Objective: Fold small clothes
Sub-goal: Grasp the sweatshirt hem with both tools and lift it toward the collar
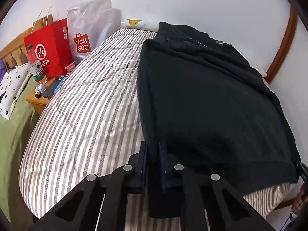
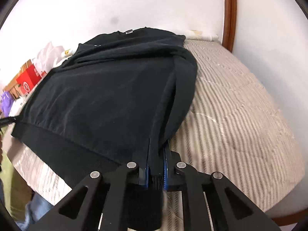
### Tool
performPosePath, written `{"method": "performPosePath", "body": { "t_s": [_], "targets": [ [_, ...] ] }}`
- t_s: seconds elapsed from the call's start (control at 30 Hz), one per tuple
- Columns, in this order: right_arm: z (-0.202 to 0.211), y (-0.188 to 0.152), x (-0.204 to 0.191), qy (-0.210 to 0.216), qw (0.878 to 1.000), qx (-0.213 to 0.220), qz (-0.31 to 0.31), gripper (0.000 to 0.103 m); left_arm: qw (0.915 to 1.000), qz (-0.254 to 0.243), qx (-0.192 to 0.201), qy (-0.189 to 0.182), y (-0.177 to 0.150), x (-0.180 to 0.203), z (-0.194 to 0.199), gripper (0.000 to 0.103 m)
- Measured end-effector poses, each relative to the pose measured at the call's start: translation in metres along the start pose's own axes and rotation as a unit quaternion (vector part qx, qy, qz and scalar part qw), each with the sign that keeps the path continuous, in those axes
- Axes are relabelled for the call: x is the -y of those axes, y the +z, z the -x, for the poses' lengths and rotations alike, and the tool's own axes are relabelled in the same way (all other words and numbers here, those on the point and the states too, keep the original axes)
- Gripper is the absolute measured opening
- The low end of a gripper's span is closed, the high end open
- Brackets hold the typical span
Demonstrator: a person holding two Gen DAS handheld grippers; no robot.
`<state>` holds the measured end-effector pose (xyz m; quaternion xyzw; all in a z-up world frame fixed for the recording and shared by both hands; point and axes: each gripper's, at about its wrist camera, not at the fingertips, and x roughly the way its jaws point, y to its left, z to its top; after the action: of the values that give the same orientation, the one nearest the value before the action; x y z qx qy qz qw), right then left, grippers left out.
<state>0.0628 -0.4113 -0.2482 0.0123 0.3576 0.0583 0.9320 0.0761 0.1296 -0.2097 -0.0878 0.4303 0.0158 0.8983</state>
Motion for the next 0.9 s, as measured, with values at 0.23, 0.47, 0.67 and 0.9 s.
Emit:
{"method": "performPosePath", "body": {
  "t_s": [0.23, 0.47, 0.67, 0.9],
  "targets": [
    [0.017, -0.007, 0.023, 0.001, 1.000, 0.001, -0.011, 0.009, 0.9992, 0.004, -0.003, -0.040, -0.036, 0.008, 0.028, 0.011],
    [0.042, -0.009, 0.034, 0.007, 1.000, 0.014, -0.020, 0.010, 0.9960, 0.029, 0.013, -0.084, -0.045, 0.005, 0.051, 0.011],
    [0.061, 0.025, 0.034, 0.024, 0.997, 0.066, -0.029, 0.010, 0.9917, 0.033, 0.053, -0.112, -0.010, 0.009, 0.069, 0.011],
    [0.071, 0.079, 0.033, 0.038, 0.992, 0.113, -0.039, 0.010, 0.9882, 0.032, 0.093, -0.117, 0.043, 0.012, 0.077, 0.011]
  ]
}}
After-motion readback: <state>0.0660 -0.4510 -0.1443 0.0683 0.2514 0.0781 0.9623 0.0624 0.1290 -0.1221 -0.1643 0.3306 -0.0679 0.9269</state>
